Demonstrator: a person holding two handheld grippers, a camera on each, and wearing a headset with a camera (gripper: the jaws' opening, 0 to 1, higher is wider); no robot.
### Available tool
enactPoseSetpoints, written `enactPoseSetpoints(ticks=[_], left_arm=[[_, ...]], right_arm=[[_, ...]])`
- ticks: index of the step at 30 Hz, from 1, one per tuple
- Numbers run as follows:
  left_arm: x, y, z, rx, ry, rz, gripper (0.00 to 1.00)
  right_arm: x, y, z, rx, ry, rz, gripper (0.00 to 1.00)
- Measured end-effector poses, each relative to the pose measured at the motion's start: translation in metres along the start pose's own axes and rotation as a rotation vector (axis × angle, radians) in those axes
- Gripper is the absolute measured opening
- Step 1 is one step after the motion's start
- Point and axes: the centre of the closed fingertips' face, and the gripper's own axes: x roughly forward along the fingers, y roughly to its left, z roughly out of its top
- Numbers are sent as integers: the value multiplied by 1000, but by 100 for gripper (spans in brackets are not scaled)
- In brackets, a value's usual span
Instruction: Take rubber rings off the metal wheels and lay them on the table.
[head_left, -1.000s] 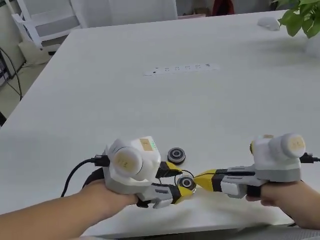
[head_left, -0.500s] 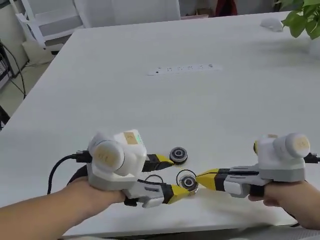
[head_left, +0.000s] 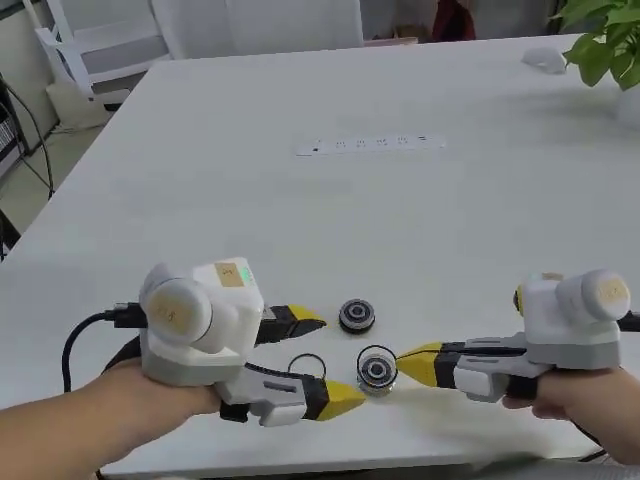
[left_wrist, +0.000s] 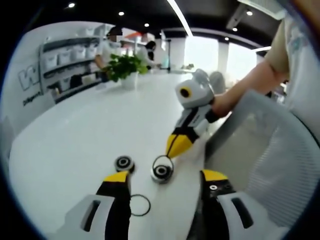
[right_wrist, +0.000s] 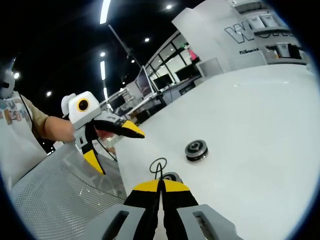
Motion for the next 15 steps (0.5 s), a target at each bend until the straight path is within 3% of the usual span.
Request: enactPoseSetpoints(ticks=[9, 15], left_arm=[[-17, 7, 4, -7, -20, 22, 63], [-29, 12, 1, -24, -22, 39, 67]], right_arm=[[1, 3, 9, -12, -1, 14, 0], [4, 3, 16, -24, 1, 23, 0]])
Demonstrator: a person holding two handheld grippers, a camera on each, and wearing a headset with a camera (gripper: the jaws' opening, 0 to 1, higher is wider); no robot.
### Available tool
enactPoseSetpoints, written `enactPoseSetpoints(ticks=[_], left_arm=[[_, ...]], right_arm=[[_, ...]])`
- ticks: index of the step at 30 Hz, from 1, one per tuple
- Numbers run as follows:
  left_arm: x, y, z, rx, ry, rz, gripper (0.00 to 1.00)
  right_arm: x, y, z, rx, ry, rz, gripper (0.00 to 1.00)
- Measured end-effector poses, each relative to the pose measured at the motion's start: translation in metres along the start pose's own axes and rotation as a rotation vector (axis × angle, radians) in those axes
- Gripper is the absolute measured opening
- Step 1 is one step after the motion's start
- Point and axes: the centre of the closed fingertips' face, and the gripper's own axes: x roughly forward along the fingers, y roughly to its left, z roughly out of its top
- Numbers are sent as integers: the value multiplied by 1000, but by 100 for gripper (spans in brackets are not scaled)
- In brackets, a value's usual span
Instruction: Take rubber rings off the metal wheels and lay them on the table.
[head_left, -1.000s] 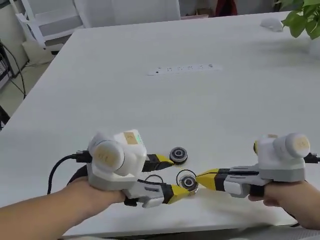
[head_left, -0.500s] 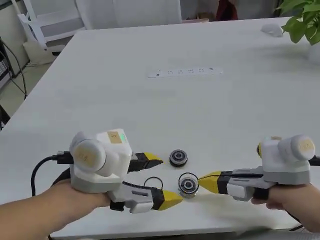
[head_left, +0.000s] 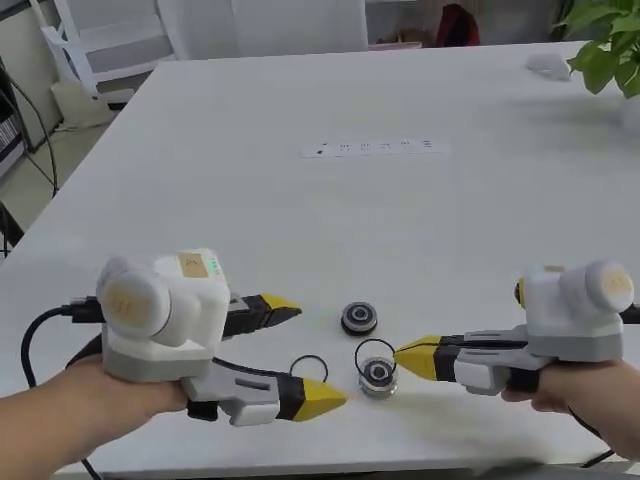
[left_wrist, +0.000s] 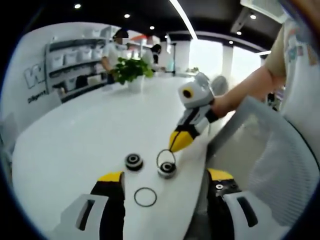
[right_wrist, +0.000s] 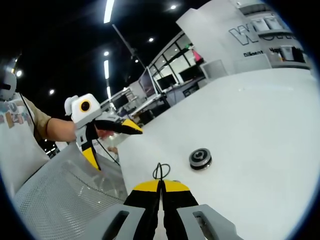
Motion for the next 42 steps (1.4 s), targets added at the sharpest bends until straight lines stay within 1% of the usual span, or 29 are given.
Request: enactPoseSetpoints(ticks=[7, 10, 14, 17, 21, 27, 32, 36, 42], left_arm=[[-10, 6, -5, -13, 3, 19, 71], [-13, 7, -7, -12, 8, 27, 72], [-19, 9, -8, -23, 1, 37, 74], [-21, 9, -9, -25, 4, 42, 76], [-27, 9, -11, -15, 11, 54, 77], [-34, 12, -13, -28, 9, 74, 78], [-39, 14, -16, -44, 7, 87, 79], [-42, 17, -19, -53, 5, 101, 79], [-45, 17, -23, -28, 22, 105, 81]], right_arm=[[5, -1, 8, -17, -1, 13, 0], [9, -1, 11, -27, 6, 21, 0], [16, 0, 16, -38, 10, 36, 0], [22, 3, 18, -53, 24, 50, 0], [28, 4, 20, -77, 47, 67, 0], [39, 5, 22, -103, 80, 81, 0], [49, 10, 22, -113, 99, 94, 0], [57, 12, 16, -120, 127, 104, 0], [65, 15, 8, -125, 165, 115, 0]])
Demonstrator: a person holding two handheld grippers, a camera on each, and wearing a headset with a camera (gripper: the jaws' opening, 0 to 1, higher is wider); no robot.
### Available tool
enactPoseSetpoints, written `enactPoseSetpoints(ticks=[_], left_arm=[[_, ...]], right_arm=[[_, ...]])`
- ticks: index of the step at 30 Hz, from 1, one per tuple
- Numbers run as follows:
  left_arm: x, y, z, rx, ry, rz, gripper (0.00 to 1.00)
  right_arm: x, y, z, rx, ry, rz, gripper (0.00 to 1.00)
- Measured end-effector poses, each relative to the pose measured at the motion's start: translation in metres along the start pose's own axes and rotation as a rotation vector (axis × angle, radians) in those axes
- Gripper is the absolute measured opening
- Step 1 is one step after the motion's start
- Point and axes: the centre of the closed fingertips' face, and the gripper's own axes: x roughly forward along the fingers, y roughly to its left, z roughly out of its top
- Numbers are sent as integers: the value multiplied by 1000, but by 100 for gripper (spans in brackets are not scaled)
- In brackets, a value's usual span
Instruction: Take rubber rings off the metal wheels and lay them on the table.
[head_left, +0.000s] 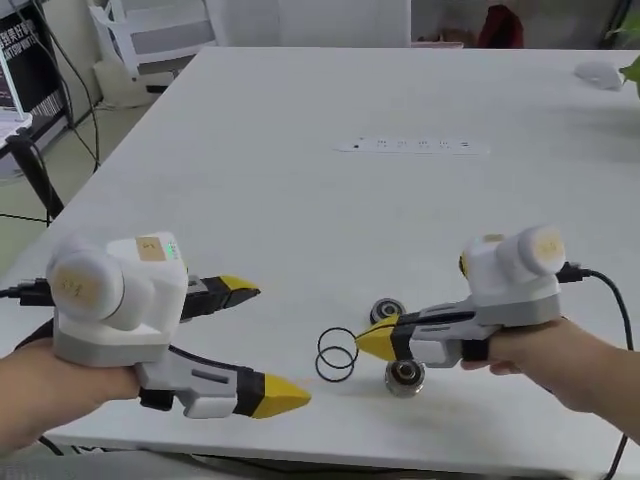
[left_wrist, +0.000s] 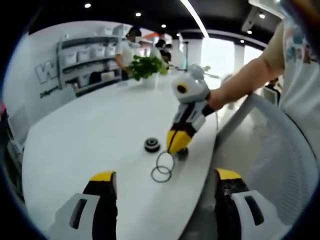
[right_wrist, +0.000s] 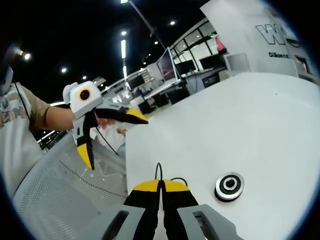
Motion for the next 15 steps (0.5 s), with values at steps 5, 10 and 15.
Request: enactPoseSetpoints(ticks=[5, 10, 15], left_arm=[[-1, 1, -3, -4, 4, 1, 81], [-3, 2, -5, -10, 6, 4, 81], [-3, 3, -6, -14, 6, 6, 81]], right_arm=[[5, -3, -3, 9, 16, -4, 0], [10, -7, -10, 21, 47, -10, 0], [14, -8, -13, 26, 61, -8, 0]])
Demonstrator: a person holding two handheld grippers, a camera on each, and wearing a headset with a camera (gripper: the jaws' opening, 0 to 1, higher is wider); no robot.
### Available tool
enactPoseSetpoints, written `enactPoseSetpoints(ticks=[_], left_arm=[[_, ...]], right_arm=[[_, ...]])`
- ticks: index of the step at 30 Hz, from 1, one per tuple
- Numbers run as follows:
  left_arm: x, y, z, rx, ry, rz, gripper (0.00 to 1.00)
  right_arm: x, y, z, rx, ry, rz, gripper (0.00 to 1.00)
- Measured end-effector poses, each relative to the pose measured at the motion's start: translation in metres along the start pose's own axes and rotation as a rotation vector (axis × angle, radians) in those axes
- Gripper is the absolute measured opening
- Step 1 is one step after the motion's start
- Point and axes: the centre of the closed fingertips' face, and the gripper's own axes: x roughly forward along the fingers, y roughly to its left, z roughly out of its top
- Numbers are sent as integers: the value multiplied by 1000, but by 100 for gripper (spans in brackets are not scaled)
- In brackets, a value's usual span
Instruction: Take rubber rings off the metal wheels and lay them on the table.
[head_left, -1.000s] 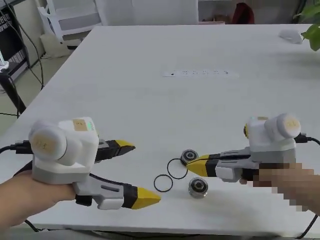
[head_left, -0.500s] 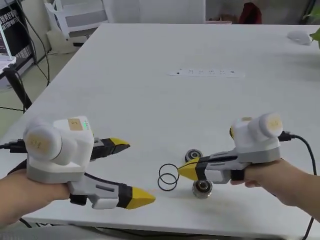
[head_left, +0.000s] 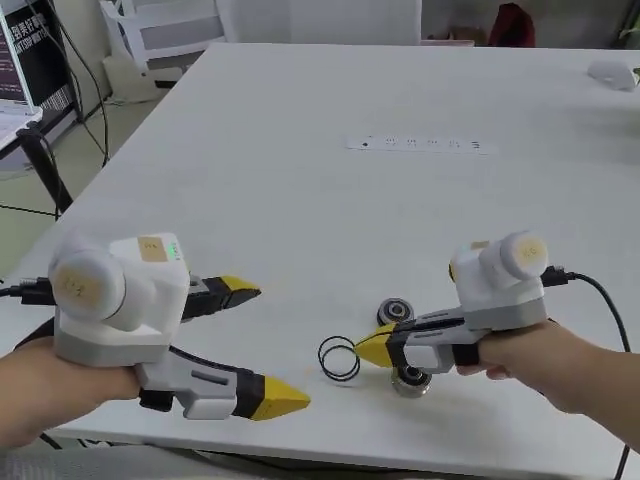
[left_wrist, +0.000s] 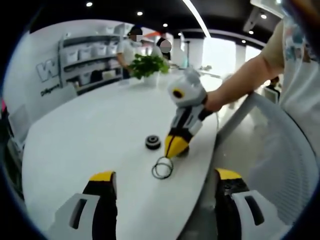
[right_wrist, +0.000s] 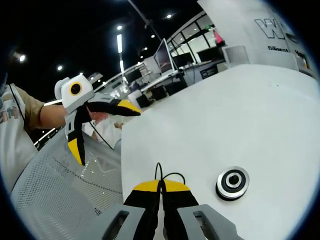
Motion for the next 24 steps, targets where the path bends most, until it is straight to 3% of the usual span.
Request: enactPoseSetpoints(ticks=[24], left_arm=[[2, 1, -6, -7, 20, -5, 81]], right_arm=[[3, -15, -11, 30, 31, -52, 0]])
